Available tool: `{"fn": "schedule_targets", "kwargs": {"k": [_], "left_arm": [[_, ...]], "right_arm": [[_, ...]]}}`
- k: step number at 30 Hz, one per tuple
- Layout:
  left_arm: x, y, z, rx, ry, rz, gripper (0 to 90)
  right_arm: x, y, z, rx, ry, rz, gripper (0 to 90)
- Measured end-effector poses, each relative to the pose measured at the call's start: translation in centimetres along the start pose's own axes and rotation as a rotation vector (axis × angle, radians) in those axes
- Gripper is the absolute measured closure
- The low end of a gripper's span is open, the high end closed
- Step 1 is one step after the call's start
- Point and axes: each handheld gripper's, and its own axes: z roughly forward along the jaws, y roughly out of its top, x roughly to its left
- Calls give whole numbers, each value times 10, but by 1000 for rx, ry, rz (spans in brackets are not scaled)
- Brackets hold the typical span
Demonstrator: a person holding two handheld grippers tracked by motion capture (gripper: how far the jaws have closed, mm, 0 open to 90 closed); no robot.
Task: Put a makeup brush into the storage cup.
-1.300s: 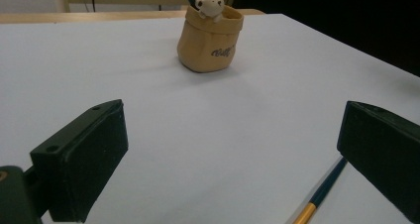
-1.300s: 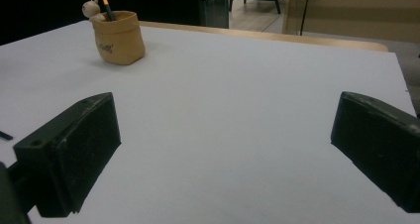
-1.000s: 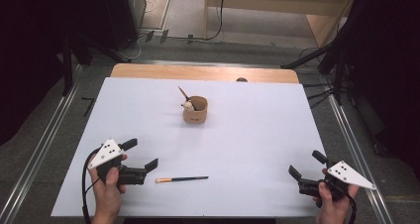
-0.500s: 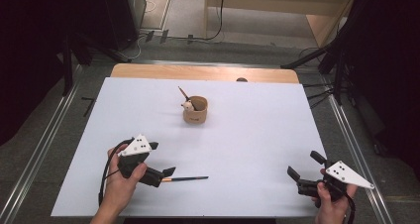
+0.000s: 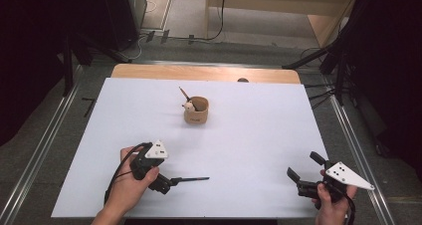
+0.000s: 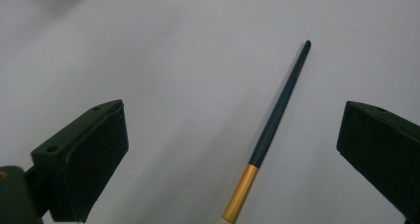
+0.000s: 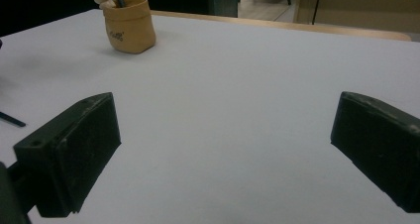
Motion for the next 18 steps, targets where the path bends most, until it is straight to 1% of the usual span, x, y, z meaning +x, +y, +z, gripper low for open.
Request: {"fn": "schedule_targets", "kwargs": {"k": [2,3,4,5,6,9,10,14,15,16,17,18], "left_arm": [[-3,3,1,24,31,28,107],[-5,4,3,47,42,48,148],[-5,5,4,63,37,58,145],[-6,7,6,90,37,77,145],[-7,8,6,107,43,92,152],[-9,11,8,147,27,120,201],[-10,12,8,157,39,128,212],[-13,14,13,193,56,146,264],[-14,14,14,202,53,148,281],[-15,15,15,208,47,149,289],[-15,16,17,215,26,145,295],[-15,16,18,218,10,139,321]], "right_arm": [[0,0,1,5,-2,0,0],[0,0,1,7,-1,-2,0],[0,-1,1,9,1,-6,0],[0,-1,1,9,2,-6,0],[0,-1,2,9,1,-7,0],[-1,-1,1,10,-2,-5,0],[-1,-1,1,10,-1,-4,0],[-2,-2,2,15,0,-5,0],[-1,-2,2,17,2,0,0],[-2,-2,3,18,4,-1,0],[-2,-2,3,17,4,0,0],[-2,-3,3,18,5,2,0]]}}
